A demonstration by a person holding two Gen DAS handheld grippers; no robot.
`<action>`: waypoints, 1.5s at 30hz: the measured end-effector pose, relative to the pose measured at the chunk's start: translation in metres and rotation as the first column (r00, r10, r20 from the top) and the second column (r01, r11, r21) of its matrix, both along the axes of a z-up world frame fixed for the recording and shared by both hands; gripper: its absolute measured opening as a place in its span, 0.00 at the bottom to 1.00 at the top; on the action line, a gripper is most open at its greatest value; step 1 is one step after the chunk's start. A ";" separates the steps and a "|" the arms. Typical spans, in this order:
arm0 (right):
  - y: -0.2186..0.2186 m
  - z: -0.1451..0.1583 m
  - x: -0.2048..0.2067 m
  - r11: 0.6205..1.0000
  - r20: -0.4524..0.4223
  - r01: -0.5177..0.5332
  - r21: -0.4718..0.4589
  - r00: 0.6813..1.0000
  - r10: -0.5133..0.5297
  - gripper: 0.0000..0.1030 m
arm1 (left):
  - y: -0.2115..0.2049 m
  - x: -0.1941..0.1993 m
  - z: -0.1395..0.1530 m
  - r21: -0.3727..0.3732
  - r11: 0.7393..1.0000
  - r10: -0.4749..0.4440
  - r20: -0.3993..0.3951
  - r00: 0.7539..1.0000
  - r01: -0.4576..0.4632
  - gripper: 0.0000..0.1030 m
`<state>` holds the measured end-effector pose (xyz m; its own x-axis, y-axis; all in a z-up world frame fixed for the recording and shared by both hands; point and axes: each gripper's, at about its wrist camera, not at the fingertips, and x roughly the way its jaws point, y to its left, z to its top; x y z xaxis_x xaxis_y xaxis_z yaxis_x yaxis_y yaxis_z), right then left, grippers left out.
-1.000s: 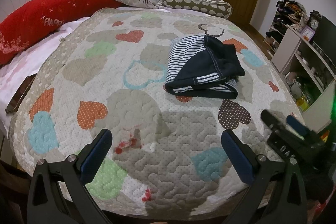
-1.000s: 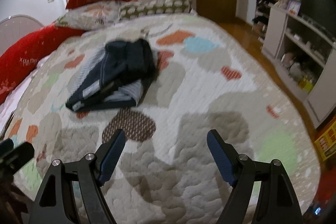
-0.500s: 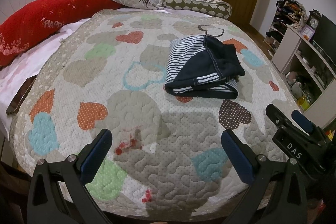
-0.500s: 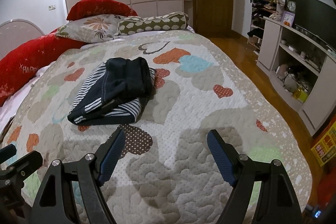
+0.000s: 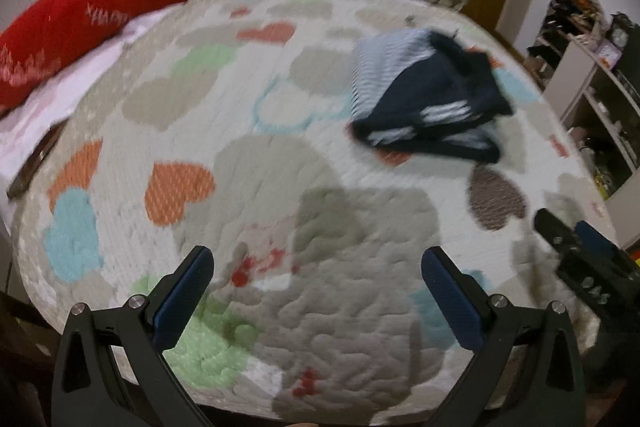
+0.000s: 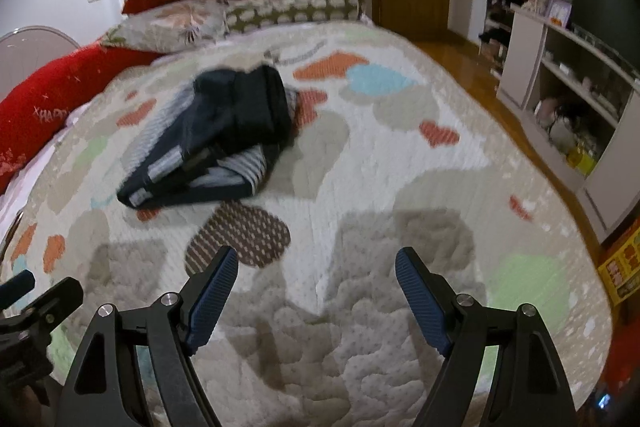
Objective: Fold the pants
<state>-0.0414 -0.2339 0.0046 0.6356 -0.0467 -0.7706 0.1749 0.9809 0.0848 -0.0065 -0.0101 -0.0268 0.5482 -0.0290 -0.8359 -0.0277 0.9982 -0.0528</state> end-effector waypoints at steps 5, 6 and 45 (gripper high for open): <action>-0.004 -0.022 0.005 1.000 -0.059 0.007 0.015 0.998 -0.006 0.83 | 0.006 0.007 -0.027 0.007 1.000 0.011 -0.073 0.997 -0.010 1.00; -0.003 -0.023 0.005 1.000 -0.056 0.005 0.010 0.998 -0.005 0.84 | 0.005 0.006 -0.028 0.017 1.000 0.009 -0.066 0.998 -0.008 1.00; -0.041 -0.025 0.192 0.759 -0.001 -0.155 0.632 0.980 0.201 0.51 | -0.013 0.191 -0.004 -0.440 0.883 -0.219 -0.080 0.973 0.162 0.28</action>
<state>0.1505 -0.2745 -0.0199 0.5309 0.5696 -0.6274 0.0300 0.7273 0.6857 0.1842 -0.0235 -0.0312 0.3888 -0.4924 -0.7787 0.1260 0.8657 -0.4845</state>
